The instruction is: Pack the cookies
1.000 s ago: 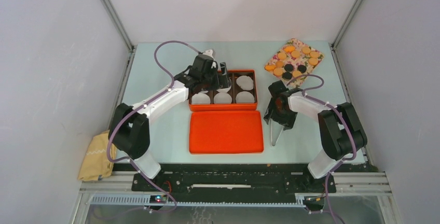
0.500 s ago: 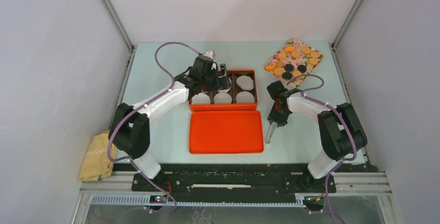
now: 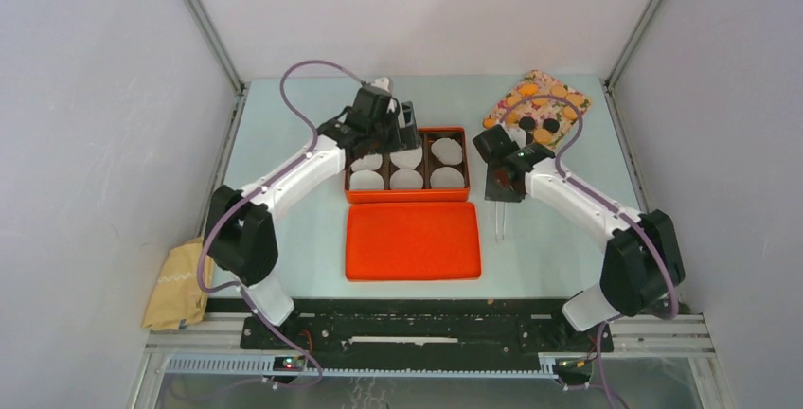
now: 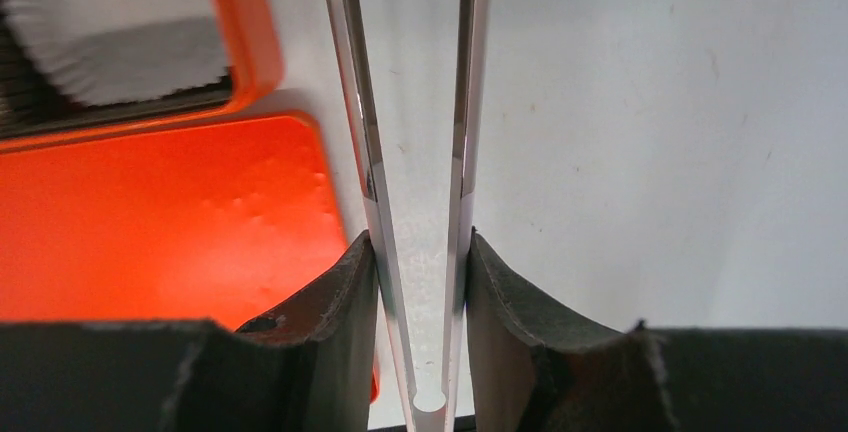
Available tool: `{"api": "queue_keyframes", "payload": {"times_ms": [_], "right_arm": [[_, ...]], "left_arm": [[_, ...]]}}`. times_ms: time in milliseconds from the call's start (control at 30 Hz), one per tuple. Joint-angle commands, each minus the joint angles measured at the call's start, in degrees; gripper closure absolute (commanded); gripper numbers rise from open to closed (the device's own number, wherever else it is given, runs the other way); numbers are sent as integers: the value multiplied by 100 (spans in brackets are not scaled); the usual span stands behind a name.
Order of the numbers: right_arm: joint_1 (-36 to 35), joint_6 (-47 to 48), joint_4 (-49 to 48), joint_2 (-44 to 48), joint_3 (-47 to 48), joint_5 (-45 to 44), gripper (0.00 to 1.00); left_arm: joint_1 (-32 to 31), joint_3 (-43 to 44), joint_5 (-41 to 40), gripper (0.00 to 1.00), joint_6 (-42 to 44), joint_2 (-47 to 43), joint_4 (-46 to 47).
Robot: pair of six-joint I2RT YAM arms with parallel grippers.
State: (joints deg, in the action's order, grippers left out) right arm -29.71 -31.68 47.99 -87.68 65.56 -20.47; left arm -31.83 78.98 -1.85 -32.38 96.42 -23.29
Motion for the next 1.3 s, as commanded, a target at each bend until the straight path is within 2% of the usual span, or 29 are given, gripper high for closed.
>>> {"api": "queue_keyframes", "payload": {"times_ms": [0,100,200,333,400,700,1033,1267], "right_arm": [[-133,1028,270,456,426,23,62],[-140,1628,11,639,431,470,61],[-148,2078,-298,808,415,1228,61],[-143,2380,-704,942,379,1974,61],[-148,2457,-836,973,379,2231,61],[-140,2535,-1215,879,522,2645,62],[-132,2596,-1057,269,1121,2557,63],[-131,2580,-1256,112,1180,2532,66]], "left_arm": [[269,1376,-329,9,316,43,-337],[591,2199,26,9,275,216,-462],[823,2834,883,10,22,486,-301],[840,3072,1924,12,-424,921,113],[785,2944,2218,15,-604,1062,288],[588,1721,2518,16,-879,926,1025],[310,1106,2615,16,-1067,783,1268],[273,956,2618,16,-1102,824,1353]]}}
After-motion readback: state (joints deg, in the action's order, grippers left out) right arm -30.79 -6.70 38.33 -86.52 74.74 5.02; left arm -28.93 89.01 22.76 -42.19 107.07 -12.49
